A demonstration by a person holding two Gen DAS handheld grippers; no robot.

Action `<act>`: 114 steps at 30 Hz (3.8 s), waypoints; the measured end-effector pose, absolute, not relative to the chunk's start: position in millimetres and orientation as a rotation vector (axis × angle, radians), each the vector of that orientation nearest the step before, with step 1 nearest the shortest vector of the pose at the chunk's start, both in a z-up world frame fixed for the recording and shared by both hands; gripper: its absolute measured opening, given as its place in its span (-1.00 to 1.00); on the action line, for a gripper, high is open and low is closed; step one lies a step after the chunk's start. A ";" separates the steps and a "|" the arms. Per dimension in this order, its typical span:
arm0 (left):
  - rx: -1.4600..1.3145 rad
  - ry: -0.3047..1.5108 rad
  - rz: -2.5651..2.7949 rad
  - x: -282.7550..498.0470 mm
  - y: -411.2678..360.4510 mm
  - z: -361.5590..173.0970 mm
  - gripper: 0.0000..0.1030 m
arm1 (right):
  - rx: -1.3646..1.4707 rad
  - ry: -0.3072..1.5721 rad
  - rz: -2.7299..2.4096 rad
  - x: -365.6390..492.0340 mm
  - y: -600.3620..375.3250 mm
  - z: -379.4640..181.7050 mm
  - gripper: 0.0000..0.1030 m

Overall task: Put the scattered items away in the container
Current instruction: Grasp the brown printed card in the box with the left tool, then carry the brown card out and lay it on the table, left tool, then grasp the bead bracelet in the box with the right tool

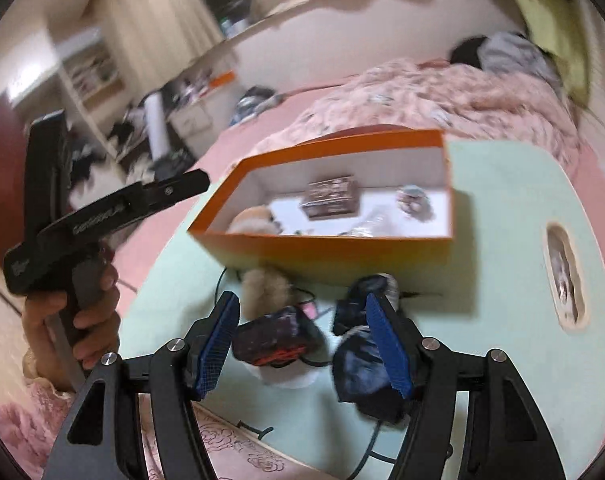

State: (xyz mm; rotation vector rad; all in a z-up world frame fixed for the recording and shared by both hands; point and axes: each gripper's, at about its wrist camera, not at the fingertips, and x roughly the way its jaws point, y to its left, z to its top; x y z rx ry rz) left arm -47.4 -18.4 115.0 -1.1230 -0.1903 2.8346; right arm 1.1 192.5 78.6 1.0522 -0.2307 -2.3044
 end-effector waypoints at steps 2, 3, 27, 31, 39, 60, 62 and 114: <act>-1.250 -0.095 2.781 -76.2 -1.0 111.9 0.54 | 1.070 -0.296 -2.296 -0.7 203.5 75.1 0.27; -1.331 -0.051 2.742 -93.8 9.3 106.8 0.53 | 1.080 -0.318 -2.292 -0.7 208.3 73.9 0.27; -1.781 0.122 2.418 -181.8 71.4 42.8 0.16 | 1.108 -0.371 -2.245 0.1 212.8 69.3 0.27; -1.718 0.172 2.418 -176.5 71.4 45.8 0.16 | 1.110 -0.376 -2.242 0.2 212.8 68.5 0.27; -1.395 -0.041 2.535 -141.0 40.0 113.2 0.16 | 1.112 -0.380 -2.249 0.2 214.3 68.3 0.27; -1.333 -0.188 2.576 4.9 -21.8 55.9 0.16 | 1.101 -0.380 -2.279 1.8 214.7 69.4 0.27; -1.342 -0.172 2.566 7.5 -17.7 48.9 0.16 | 1.100 -0.379 -2.282 2.0 214.6 69.7 0.27; -1.198 -0.319 2.614 15.3 -29.4 59.3 0.39 | 1.533 0.730 -2.279 -143.9 110.9 84.7 -0.76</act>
